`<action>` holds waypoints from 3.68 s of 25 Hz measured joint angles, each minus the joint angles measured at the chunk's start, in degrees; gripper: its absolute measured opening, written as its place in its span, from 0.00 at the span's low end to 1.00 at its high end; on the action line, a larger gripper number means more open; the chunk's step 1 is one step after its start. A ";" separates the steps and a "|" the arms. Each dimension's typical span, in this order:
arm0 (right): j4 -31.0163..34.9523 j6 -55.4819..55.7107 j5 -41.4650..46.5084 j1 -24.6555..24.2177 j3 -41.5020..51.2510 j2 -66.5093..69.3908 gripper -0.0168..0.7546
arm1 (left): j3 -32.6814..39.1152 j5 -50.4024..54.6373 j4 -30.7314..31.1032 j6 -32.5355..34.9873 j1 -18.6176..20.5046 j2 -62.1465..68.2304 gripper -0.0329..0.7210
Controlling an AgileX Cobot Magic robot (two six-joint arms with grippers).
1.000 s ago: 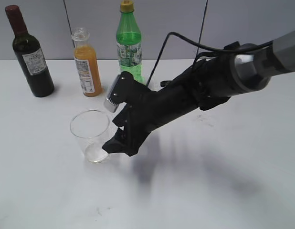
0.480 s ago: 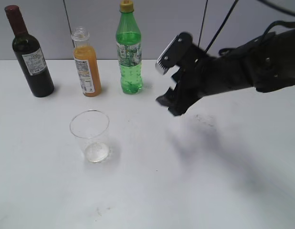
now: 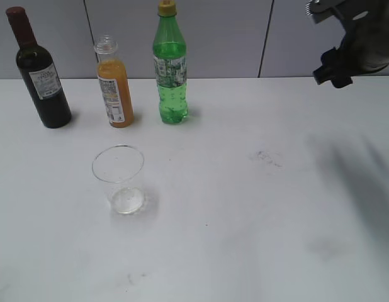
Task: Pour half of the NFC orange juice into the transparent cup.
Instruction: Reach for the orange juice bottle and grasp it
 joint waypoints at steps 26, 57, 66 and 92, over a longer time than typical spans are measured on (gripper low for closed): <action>66.06 -47.32 35.47 -20.54 -18.78 -6.70 0.74 | 0.00 0.00 0.00 0.00 0.00 0.00 0.83; 66.83 -48.41 26.41 -20.54 35.88 -86.00 0.74 | 0.00 0.00 0.00 0.00 0.00 0.00 0.82; 66.79 -48.45 26.41 -20.54 35.88 -99.35 0.74 | -0.11 -0.31 -0.19 0.00 0.00 0.00 0.82; 66.36 -48.45 26.39 -20.54 35.93 -99.42 0.74 | -1.70 -65.31 -5.93 0.00 -2.32 43.16 0.82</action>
